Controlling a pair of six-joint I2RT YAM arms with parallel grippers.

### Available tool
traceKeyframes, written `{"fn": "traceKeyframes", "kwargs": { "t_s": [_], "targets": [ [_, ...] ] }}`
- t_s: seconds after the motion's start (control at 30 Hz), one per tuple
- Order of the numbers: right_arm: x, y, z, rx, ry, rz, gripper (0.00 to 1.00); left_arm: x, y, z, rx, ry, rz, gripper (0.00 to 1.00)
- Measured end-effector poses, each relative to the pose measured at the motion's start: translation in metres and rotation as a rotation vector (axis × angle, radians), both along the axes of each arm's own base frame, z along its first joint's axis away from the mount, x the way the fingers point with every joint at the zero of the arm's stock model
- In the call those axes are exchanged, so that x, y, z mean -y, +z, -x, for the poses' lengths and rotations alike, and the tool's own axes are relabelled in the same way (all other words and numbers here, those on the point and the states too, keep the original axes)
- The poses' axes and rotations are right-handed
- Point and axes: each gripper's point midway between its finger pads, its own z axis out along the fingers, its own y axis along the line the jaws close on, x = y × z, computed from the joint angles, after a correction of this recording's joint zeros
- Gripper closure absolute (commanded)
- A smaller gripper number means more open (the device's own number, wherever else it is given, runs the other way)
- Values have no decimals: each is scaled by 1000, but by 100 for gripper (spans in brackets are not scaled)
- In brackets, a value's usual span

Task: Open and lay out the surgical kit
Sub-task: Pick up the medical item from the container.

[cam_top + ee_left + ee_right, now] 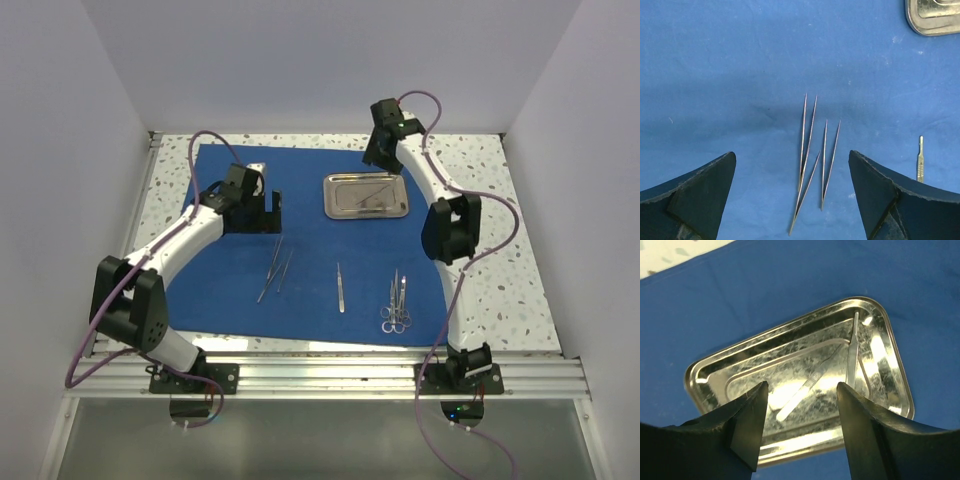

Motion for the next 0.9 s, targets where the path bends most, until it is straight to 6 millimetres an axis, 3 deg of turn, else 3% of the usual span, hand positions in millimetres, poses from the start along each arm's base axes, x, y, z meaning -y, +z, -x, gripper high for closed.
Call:
{"fn": "traceKeyframes", "kwargs": {
  "t_s": [0.07, 0.2, 0.43, 0.63, 0.77, 0.9],
  "targets": [
    [6, -17, -9, -20, -14, 7, 40, 0, -2, -2, -6, 1, -4, 2],
    [25, -46, -9, -83, -47, 25, 42, 1, -6, -8, -17, 5, -15, 2],
    [51, -66, -19, -103, -94, 28, 47, 2, -11, -21, -36, 14, -30, 2],
    [53, -87, -21, -126, -100, 30, 56, -2, -16, -33, -52, 27, -40, 2],
    [52, -88, -23, -122, -99, 36, 67, -6, -20, -36, -63, 38, -43, 2],
    [54, -89, -27, -114, -103, 39, 85, -10, -26, -35, -86, 46, -51, 2]
  ]
}}
